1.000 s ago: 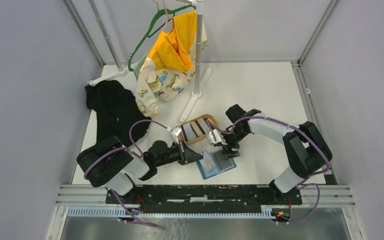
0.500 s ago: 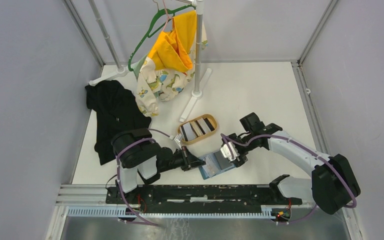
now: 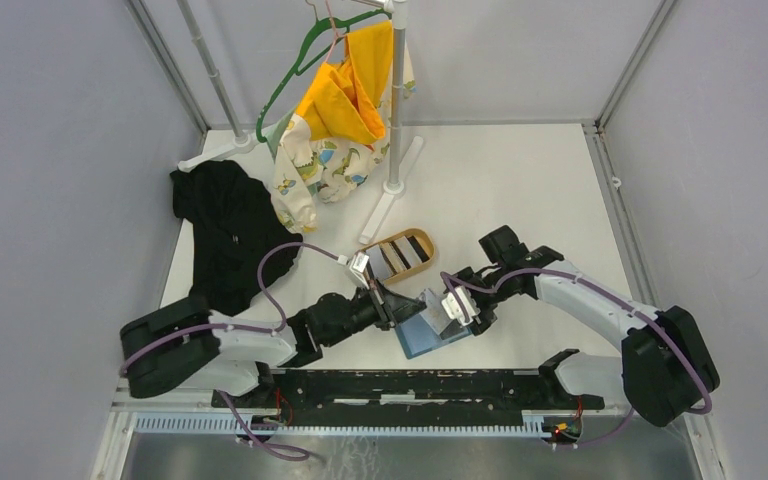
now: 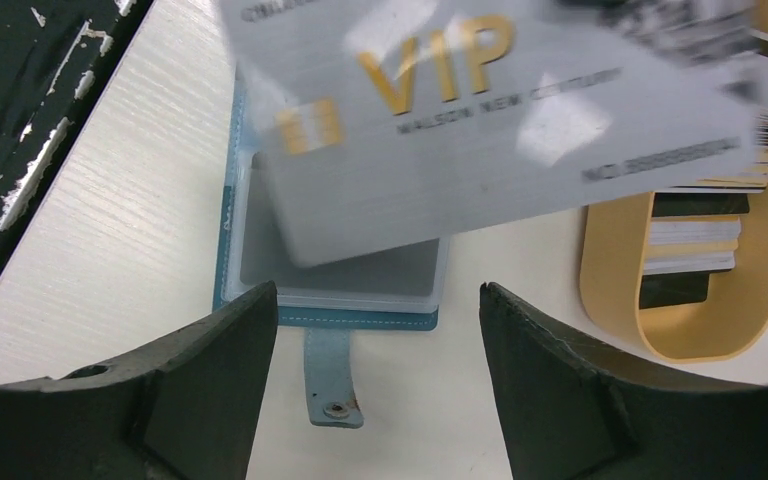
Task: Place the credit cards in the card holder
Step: Insert the credit card into the card holder.
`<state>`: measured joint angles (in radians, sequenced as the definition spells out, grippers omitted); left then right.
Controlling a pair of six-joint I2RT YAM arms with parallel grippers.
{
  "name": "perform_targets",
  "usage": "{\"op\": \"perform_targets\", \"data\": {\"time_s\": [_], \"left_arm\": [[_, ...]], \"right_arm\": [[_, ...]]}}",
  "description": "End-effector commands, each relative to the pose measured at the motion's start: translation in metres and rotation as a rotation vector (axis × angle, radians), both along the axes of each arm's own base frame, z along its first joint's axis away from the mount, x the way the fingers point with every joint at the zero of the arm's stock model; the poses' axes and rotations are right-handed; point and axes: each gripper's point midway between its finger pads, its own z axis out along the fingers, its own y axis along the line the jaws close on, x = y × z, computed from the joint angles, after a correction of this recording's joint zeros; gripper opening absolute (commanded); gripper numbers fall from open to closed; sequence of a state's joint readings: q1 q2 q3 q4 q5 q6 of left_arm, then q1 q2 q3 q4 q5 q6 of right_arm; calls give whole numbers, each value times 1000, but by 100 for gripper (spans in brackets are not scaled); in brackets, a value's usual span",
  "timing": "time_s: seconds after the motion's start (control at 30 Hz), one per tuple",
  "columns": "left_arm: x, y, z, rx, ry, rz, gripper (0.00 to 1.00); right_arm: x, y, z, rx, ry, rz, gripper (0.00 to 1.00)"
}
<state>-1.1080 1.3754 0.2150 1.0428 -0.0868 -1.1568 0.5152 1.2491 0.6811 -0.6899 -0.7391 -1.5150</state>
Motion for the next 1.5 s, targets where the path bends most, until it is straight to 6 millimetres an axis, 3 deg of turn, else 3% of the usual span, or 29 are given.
{"op": "perform_targets", "data": {"time_s": [0.0, 0.2, 0.77, 1.47], "left_arm": [[12, 23, -24, 234, -36, 87, 2], [-2, 10, -19, 134, -16, -8, 2], [5, 15, -46, 152, 32, 45, 2], [5, 12, -52, 85, 86, 59, 2]], "right_arm": [[6, 4, 13, 30, -48, 3, 79], [10, -1, 7, -11, -56, -12, 79], [11, -11, -13, -85, -32, -30, 79], [9, -17, -23, -125, -7, -28, 79]]}}
